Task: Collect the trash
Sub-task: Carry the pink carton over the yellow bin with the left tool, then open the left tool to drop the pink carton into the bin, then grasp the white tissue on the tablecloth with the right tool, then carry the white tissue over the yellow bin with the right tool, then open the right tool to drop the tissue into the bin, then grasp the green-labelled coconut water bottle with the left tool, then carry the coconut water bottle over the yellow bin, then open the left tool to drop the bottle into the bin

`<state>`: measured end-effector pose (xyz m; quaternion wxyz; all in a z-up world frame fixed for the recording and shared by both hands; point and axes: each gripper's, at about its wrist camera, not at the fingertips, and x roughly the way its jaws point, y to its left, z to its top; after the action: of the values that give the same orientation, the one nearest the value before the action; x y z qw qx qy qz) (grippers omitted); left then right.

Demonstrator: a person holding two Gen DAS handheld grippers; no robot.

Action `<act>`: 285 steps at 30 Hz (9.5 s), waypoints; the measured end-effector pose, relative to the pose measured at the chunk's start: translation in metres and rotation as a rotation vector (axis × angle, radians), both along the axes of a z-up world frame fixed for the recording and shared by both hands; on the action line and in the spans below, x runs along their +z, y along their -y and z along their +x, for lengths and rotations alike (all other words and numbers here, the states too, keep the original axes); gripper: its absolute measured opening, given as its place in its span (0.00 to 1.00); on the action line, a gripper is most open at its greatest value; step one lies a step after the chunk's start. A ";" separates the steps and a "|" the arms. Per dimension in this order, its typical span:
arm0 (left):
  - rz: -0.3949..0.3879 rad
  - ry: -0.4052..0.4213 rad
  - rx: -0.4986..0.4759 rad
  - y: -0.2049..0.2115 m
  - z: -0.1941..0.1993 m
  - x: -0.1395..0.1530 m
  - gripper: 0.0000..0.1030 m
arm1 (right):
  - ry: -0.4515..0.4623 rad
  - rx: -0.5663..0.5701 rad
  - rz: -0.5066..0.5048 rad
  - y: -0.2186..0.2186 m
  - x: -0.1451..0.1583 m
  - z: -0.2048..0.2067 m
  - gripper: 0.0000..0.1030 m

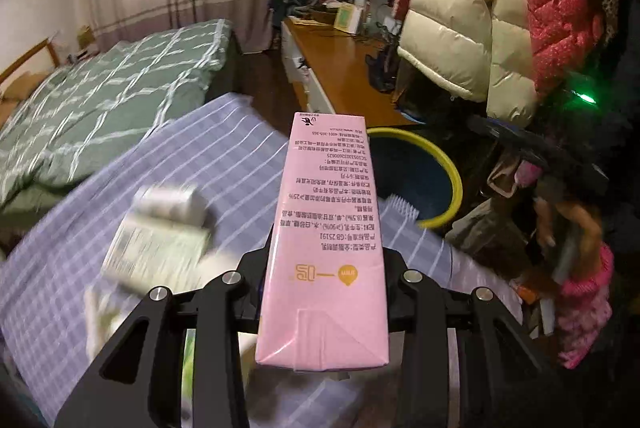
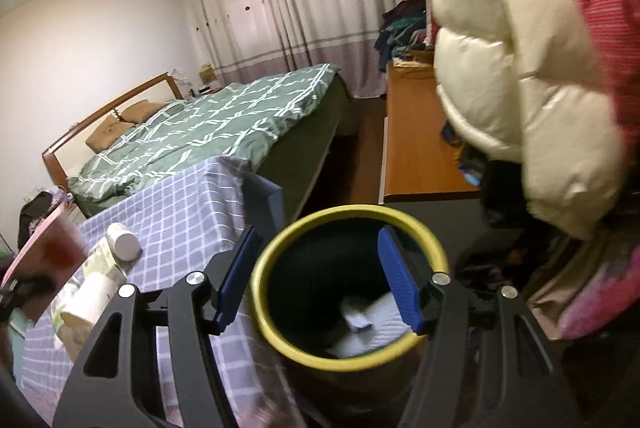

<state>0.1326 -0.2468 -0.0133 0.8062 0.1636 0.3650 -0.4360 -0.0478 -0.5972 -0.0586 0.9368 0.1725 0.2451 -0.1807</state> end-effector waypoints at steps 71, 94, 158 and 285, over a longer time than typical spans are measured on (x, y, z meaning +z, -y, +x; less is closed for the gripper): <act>-0.251 0.323 1.193 -0.361 0.009 -0.053 0.95 | -0.309 0.880 -0.137 -0.381 -0.022 0.217 0.58; -0.235 0.299 1.165 -0.350 0.005 -0.050 0.95 | -0.262 0.885 -0.136 -0.388 -0.024 0.218 0.05; -0.110 0.259 0.885 -0.268 0.019 -0.069 0.95 | -0.190 -0.003 0.024 0.044 -0.016 0.118 0.05; 0.271 -0.113 -0.059 0.261 0.037 -0.040 0.71 | -0.147 -0.017 0.039 0.072 -0.037 -0.042 0.31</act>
<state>0.1695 -0.5081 -0.0531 0.7415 0.2567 0.4604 -0.4150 -0.0898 -0.6689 -0.0957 0.9111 0.1792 0.3151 -0.1960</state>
